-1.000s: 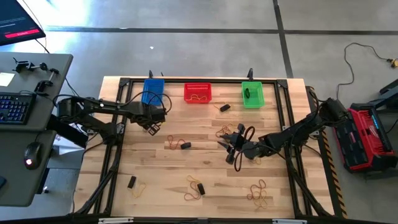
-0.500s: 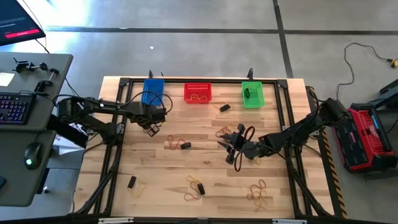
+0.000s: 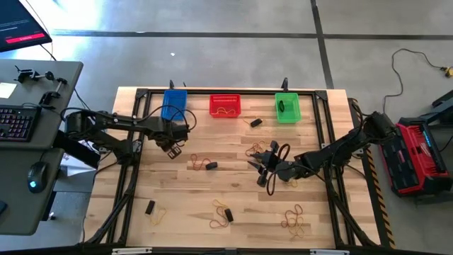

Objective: Sort rubber bands into baskets
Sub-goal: Put the black rubberband into the green bin

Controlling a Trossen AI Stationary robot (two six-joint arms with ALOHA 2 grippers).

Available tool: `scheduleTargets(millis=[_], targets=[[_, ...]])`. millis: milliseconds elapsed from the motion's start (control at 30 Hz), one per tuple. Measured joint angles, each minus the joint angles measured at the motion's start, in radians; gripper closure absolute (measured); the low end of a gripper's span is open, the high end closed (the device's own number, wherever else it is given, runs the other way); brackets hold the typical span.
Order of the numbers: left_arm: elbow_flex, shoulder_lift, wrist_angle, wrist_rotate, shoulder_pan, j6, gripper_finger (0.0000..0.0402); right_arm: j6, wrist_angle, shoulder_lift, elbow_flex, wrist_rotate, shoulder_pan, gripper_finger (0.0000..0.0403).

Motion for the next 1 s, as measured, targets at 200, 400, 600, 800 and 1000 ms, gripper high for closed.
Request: scheduleTargets(millis=[200, 400, 600, 800, 1000], targets=[[0.000, 0.000, 0.000, 0.037, 0.000, -0.024, 0.0289, -0.008, 0.000, 0.000, 0.000, 0.000, 0.000, 0.0286], [0.000, 0.000, 0.000, 0.100, -0.002, -0.058, 0.0267, -0.009, 0.000, 0.000, 0.000, 0.000, 0.000, 0.0286], [0.000, 0.000, 0.010, 0.081, -0.016, -0.066, 0.0261, -0.016, 0.000, 0.000, 0.000, 0.000, 0.000, 0.0286], [0.000, 0.000, 0.058, 0.056, -0.033, -0.032, 0.0261, -0.016, 0.000, 0.000, 0.000, 0.000, 0.000, 0.0286], [-0.012, 0.000, 0.086, 0.056, -0.033, -0.024, 0.0261, -0.016, 0.000, 0.000, 0.000, 0.000, 0.000, 0.0286]])
